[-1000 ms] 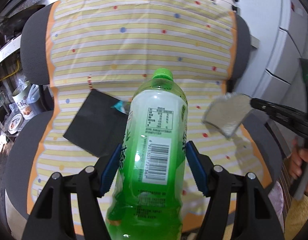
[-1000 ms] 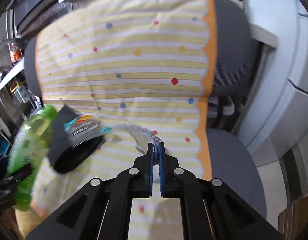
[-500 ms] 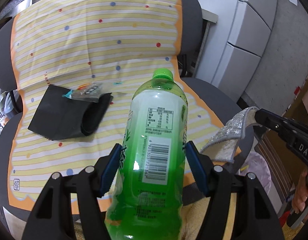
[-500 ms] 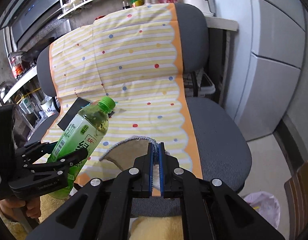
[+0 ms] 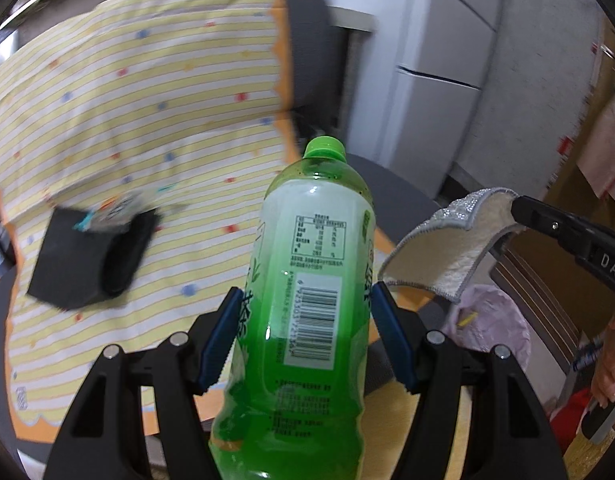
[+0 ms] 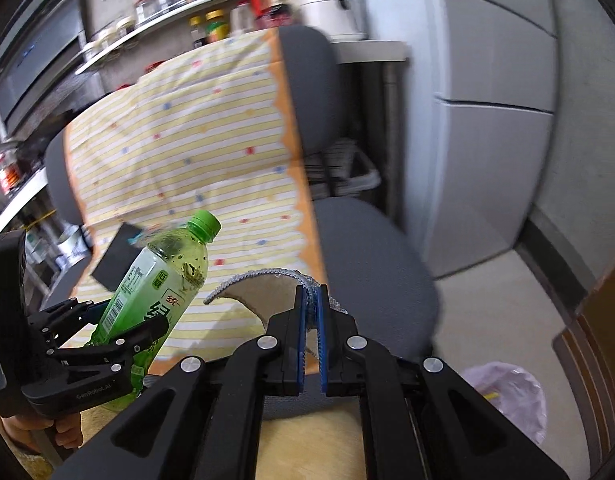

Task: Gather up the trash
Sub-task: 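Carry bottle and foil tray to the pink bin and open both tools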

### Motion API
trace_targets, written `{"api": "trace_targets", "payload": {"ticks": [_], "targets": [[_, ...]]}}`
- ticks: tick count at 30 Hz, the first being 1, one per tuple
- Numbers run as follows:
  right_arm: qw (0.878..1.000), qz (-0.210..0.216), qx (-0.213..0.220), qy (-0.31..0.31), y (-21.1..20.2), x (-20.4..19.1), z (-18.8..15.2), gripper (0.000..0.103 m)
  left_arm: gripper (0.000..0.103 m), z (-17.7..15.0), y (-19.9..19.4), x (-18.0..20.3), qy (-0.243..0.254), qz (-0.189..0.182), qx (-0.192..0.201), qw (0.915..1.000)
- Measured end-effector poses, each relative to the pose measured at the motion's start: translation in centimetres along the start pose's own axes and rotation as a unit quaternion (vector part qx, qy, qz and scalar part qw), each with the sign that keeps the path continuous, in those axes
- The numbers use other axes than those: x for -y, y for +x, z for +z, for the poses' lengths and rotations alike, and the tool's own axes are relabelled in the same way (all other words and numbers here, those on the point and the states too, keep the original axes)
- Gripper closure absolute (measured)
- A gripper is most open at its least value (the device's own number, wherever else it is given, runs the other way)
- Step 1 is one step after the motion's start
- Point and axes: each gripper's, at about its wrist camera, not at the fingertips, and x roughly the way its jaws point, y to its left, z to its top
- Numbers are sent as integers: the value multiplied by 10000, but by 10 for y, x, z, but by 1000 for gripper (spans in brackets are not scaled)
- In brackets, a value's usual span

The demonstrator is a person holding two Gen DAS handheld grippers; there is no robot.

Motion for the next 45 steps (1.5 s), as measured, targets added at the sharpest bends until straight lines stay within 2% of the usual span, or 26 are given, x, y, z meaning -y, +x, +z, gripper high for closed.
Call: {"api": "trace_targets", "payload": {"ticks": [4, 8, 14, 20, 23, 27, 32, 38, 45], "targets": [[9982, -536, -7, 285, -19, 37, -15, 98, 39, 4, 11, 35, 330, -322, -17, 9989], [9906, -1197, -218, 629, -31, 81, -39, 98, 39, 4, 18, 66, 583, -617, -68, 9964], [9709, -1953, -619, 1239, -31, 143, -87, 97, 39, -5, 28, 96, 884, -810, -227, 9925], [9534, -2374, -965, 1591, -12, 184, -119, 92, 39, -14, 42, 122, 1138, -935, -409, 9883], [9500, -2381, -1063, 1718, -7, 196, -130, 89, 39, -19, 45, 133, 1274, -991, -472, 9858], [9517, -2323, -1005, 1741, -16, 201, -135, 76, 39, -25, 52, 152, 1496, -1099, -539, 9811], [9538, -2286, -702, 1822, -40, 201, -130, 75, 39, -34, 57, 179, 1828, -1292, -577, 9729], [9530, -2355, -299, 1883, -72, 206, -123, 74, 39, -47, 64, 233, 2437, -1688, -770, 9519], [9446, -2557, 50, 2060, -102, 226, -121, 70, 39, -47, 87, 298, 2798, -2177, -1032, 9294]]}}
